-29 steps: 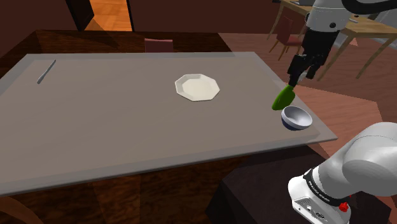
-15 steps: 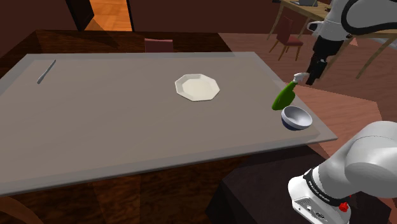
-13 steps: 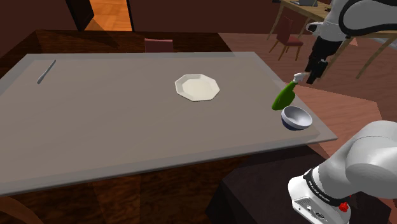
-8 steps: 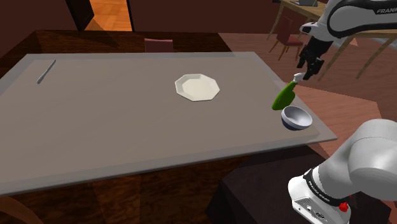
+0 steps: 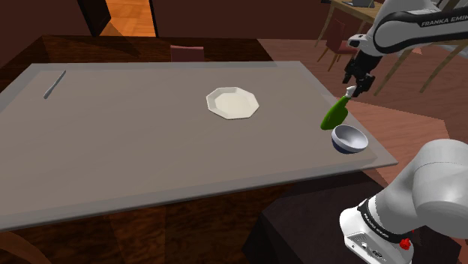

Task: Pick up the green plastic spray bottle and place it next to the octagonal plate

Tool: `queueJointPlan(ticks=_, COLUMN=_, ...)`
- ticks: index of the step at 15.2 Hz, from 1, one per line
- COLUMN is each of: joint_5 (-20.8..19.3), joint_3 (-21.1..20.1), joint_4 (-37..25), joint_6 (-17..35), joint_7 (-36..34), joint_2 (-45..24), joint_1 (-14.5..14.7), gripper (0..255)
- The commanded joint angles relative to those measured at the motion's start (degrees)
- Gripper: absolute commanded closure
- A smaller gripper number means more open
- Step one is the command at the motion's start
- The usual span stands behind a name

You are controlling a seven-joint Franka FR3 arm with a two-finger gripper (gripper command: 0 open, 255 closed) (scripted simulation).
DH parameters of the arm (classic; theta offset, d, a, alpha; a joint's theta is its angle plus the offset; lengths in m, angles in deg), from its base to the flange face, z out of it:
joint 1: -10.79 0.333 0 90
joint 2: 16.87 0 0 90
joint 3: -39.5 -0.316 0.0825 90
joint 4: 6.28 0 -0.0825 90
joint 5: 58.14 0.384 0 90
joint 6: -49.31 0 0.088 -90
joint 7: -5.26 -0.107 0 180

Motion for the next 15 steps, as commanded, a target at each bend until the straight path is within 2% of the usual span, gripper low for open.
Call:
queueJointPlan(ticks=1, joint_5=-0.1, joint_3=0.9, joint_4=1.0, joint_6=1.8, joint_7=0.2, joint_2=-0.8, joint_1=0.1, gripper=0)
queueJointPlan(ticks=9, joint_5=-0.1, joint_3=1.1, joint_4=1.2, joint_6=2.3, joint_7=0.3, joint_2=-1.1, joint_1=0.2, gripper=0)
queueJointPlan(ticks=10, joint_5=-0.1, joint_3=1.1, joint_4=1.2, joint_6=2.3, joint_7=0.3, joint_2=-1.1, joint_1=0.2, gripper=255)
queueJointPlan(ticks=15, joint_5=-0.1, joint_3=1.1, joint_4=1.2, joint_6=2.3, joint_7=0.3, joint_2=-1.1, joint_1=0.2, gripper=255)
